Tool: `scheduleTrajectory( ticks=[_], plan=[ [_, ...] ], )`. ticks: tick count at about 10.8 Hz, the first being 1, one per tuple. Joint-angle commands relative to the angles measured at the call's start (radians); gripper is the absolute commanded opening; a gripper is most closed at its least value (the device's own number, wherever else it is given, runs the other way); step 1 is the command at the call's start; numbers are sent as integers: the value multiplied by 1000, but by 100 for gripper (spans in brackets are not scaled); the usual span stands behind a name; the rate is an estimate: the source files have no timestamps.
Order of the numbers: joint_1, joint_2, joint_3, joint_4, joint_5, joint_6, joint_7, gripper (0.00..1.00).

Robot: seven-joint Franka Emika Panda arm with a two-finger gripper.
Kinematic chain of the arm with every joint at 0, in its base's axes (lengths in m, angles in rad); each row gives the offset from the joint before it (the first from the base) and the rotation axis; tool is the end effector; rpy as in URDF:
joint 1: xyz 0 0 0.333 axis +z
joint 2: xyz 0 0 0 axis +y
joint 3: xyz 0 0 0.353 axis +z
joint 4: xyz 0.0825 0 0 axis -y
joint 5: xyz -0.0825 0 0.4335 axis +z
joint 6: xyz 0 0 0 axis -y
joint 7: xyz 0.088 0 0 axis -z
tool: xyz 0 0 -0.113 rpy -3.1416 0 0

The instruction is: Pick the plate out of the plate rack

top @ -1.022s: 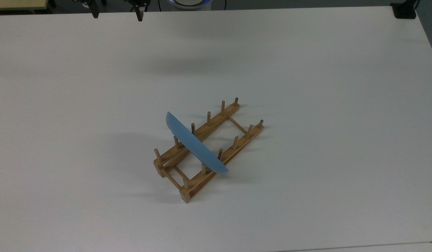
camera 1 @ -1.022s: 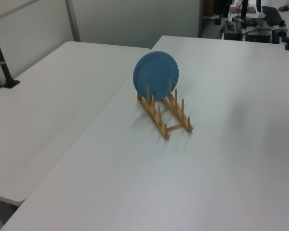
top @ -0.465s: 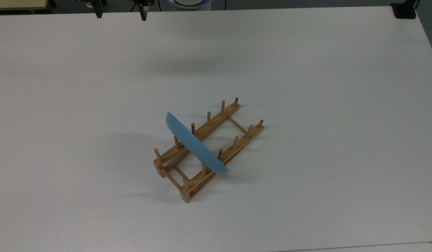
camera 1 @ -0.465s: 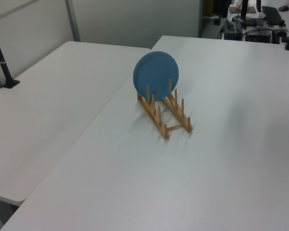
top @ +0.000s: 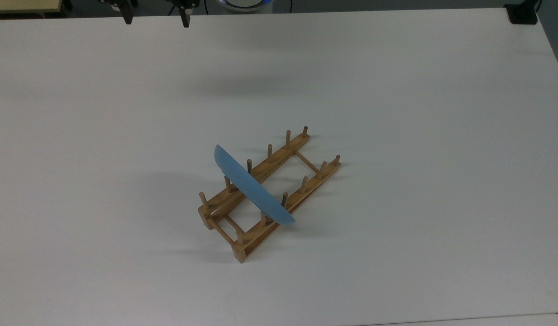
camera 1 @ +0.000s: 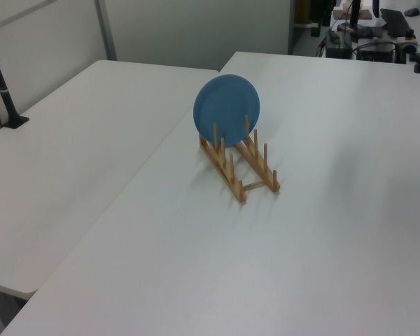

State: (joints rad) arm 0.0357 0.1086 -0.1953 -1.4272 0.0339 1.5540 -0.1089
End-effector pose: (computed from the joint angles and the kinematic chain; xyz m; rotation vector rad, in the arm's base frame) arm 0.6337 -0.0903 0.6624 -3.1305 0.0759 -0.0341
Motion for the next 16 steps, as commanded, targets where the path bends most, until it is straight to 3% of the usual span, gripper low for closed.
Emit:
scheduleTrajectory(
  ticks=[1,5,6,10,12,14,16],
  plan=[
    [20,0,0,-36,6,116,-32,86],
    [78,19,-1,-33,-11,306,-122,86],
    [102,28,-1,-30,-35,326,-149,78],
    [211,110,2,-29,-207,466,-167,61],
    [224,176,7,-24,-276,514,-144,53],
    [236,250,14,4,-321,602,-70,50],
    [251,304,16,16,-425,685,55,45]
  ],
)
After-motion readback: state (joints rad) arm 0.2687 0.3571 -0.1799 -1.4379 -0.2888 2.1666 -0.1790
